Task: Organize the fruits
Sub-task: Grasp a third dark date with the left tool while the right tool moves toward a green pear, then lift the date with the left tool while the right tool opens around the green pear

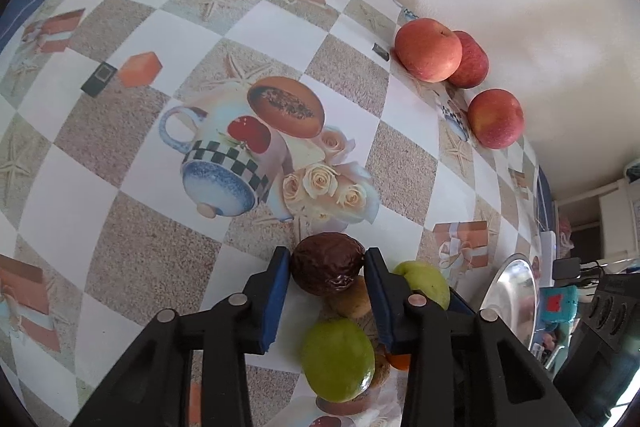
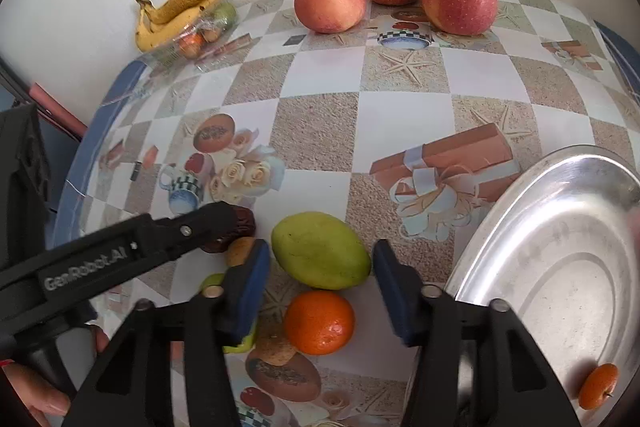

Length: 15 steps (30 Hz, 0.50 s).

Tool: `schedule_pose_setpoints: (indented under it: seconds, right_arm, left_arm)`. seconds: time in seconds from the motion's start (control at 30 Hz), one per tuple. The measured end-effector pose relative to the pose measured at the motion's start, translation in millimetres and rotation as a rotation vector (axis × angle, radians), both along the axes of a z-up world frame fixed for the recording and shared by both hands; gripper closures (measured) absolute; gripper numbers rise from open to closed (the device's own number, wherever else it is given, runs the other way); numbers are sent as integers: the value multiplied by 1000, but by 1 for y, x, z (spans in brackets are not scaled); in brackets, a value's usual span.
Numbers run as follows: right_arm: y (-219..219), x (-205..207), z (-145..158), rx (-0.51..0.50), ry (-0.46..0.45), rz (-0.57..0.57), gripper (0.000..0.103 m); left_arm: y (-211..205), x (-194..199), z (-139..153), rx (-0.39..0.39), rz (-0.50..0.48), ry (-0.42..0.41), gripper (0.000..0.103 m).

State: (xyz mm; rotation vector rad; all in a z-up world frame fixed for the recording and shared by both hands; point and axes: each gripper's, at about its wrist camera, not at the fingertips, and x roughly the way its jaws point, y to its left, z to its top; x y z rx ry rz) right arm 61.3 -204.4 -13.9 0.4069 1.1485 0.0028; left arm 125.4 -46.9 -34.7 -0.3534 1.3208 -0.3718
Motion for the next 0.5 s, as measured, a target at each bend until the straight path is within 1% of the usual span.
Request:
schedule_pose_setpoints:
  seconds: [0.2, 0.33, 0.43, 0.5]
  right_arm:
    - [0, 0, 1, -5, -5, -1, 52]
    - [-5, -5, 12, 13, -32, -12, 69]
    - [-3, -8, 23, -17, -48, -1, 69]
    - [-1, -8, 25, -43, -49, 8, 69]
  left_arm:
    - [4, -3, 25, -26, 15, -55, 63]
    - [8, -8, 36, -24, 29, -71, 63]
    - [14, -9, 37, -12, 46, -61, 63]
    - [17, -7, 33, 0, 63, -47, 63]
